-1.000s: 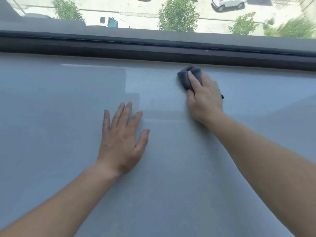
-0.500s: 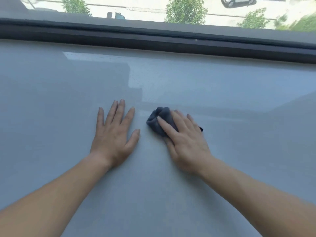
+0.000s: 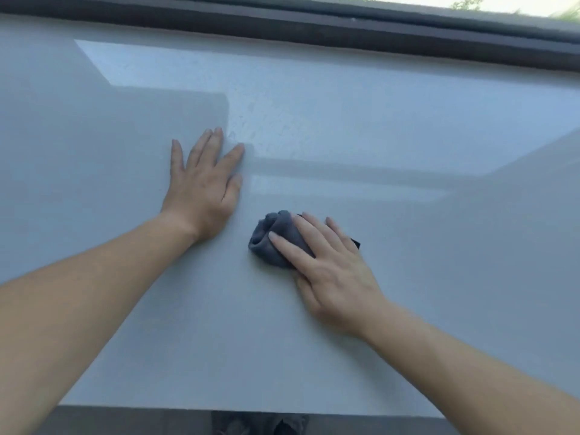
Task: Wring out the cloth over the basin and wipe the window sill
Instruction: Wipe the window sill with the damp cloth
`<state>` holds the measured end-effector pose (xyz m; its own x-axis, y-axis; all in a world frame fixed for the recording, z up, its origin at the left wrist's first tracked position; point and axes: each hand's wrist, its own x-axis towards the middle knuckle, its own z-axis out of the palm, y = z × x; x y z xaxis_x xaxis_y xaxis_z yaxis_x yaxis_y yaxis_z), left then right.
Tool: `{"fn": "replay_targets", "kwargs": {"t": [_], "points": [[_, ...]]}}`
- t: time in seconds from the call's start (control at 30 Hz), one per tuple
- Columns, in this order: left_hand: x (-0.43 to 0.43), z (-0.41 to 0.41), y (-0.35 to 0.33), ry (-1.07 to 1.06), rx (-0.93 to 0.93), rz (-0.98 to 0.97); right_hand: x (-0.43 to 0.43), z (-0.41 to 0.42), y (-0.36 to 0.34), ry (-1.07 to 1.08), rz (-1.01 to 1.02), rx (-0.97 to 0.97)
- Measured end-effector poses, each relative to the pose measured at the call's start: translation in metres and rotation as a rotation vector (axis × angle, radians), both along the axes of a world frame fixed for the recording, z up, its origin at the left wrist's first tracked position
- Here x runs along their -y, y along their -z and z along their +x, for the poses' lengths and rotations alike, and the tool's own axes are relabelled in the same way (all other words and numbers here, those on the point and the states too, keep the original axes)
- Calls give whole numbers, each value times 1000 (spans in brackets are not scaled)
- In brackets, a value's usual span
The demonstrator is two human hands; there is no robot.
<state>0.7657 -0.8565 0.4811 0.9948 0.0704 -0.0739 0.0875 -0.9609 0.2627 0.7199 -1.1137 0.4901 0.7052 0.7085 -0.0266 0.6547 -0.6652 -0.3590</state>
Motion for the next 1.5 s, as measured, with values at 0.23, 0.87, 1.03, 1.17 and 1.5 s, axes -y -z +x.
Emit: {"fn": "replay_targets", "kwargs": {"t": [0.23, 0.87, 1.03, 1.17, 1.5], "points": [[10, -25, -10, -48, 163, -150, -11, -17, 0, 435, 26, 2], [26, -96, -8, 61, -26, -47, 33, -149, -5, 81, -78, -16], [35, -89, -16, 18, -44, -19, 36, -141, -6, 430, -13, 9], [53, -70, -26, -26, 18, -42, 69, -135, -11, -50, -119, 12], [71, 2, -14, 17, 55, -73, 80, -45, -2, 159, -77, 63]]}}
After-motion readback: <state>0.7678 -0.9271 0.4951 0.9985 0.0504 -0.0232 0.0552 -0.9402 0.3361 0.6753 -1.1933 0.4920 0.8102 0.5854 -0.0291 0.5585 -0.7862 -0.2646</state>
